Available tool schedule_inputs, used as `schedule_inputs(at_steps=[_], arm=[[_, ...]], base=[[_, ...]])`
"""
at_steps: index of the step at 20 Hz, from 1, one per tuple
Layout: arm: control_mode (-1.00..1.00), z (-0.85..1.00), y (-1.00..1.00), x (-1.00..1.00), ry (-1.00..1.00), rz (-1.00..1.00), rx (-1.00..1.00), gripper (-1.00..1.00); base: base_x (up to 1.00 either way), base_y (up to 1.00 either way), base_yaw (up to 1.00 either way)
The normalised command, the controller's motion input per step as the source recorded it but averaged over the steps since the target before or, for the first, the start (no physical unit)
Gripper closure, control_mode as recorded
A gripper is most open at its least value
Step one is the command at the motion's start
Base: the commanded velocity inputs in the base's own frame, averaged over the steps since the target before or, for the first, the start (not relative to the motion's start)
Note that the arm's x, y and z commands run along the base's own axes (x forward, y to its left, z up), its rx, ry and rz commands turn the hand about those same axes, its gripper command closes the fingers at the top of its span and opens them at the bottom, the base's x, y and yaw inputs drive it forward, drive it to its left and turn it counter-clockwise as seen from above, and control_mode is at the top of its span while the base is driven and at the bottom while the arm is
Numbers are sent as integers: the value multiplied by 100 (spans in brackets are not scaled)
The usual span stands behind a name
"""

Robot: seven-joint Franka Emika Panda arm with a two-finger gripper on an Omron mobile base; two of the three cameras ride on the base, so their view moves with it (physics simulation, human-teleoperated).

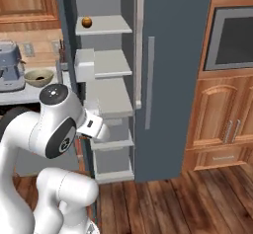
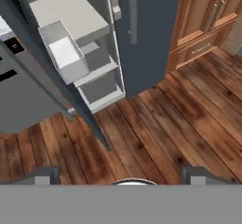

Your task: Take the orange, eggplant, and lemon wedge from the freezer and place them in the bowl on the counter.

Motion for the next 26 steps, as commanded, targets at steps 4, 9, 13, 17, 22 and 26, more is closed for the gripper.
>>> schedule_inputs(at_steps=[4,9,13,17,22,26], arm=[[100,0,0,0,0,0,0,-100],[100,0,0,0,0,0,0,-100],[100,0,0,0,0,0,0,-100],[100,0,0,0,0,0,0,-100],[100,0,0,0,0,0,0,-100],[100,0,0,0,0,0,0,-100]], base=[[97,-75,8],[95,-60,7],[33,-17,31],[6,8,36],[3,7,36],[11,21,31]])
